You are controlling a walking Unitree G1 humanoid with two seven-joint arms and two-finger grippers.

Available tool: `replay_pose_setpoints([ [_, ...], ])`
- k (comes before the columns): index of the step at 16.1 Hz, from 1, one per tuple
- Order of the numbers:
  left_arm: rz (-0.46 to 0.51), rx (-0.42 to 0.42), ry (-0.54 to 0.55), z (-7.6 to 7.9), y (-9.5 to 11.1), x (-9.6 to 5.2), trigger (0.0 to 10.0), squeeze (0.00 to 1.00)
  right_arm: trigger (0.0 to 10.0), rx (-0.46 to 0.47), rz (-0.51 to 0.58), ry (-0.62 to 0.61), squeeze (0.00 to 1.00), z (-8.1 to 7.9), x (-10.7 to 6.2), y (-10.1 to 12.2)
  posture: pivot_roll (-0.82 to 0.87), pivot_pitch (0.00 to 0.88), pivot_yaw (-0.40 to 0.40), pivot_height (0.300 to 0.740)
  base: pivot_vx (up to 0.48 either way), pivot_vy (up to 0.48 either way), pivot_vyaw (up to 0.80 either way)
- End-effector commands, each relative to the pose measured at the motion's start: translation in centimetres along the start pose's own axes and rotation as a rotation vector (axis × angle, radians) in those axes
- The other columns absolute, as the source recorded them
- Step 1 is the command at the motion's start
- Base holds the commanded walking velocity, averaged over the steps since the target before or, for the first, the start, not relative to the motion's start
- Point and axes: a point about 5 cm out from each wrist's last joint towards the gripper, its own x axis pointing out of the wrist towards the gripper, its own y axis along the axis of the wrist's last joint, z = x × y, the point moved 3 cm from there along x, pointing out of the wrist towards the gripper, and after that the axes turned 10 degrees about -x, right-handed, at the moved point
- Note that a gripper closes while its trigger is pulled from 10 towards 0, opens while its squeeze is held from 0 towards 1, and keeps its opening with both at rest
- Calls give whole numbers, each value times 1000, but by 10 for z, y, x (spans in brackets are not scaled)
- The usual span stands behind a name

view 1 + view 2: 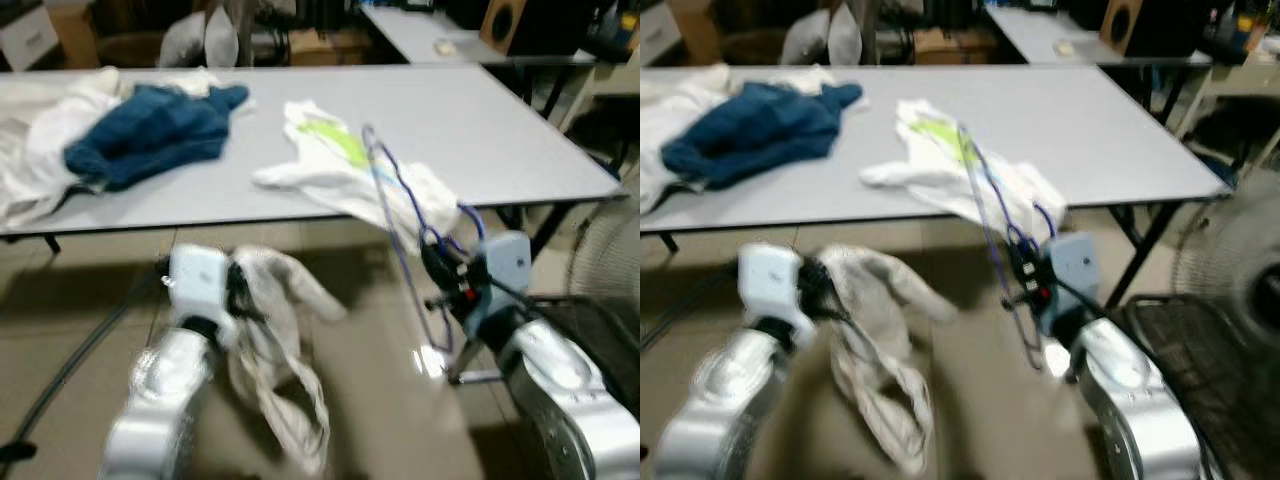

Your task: Hang hanger

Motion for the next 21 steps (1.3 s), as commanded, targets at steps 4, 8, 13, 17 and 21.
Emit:
replay_pose_setpoints([
  [4,155,14,-80,9,38,8,10000,0,10000,18,83,-33,0,5,0,19,-150,0,31,740,128,0,-400],
  [8,167,3,-100,10,42,14,10000,0,10000,1,93,-42,0,10,0,21,-152,0,37,740,299,0,-800],
  [13,164,8,-168,18,45,17,10000,0,10000,6,108,-33,0,7,0,22,-152,0,46,740,352,0,-83],
  [17,174,11,-196,19,50,21,10000,0,10000,1,115,-17,0,6,-2,23,-159,0,51,740,362,0,0],
  [21,186,7,-259,27,58,24,10000,0,10000,-1,128,13,0,4,-4,26,-162,0,57,740,370,0,-600],
])
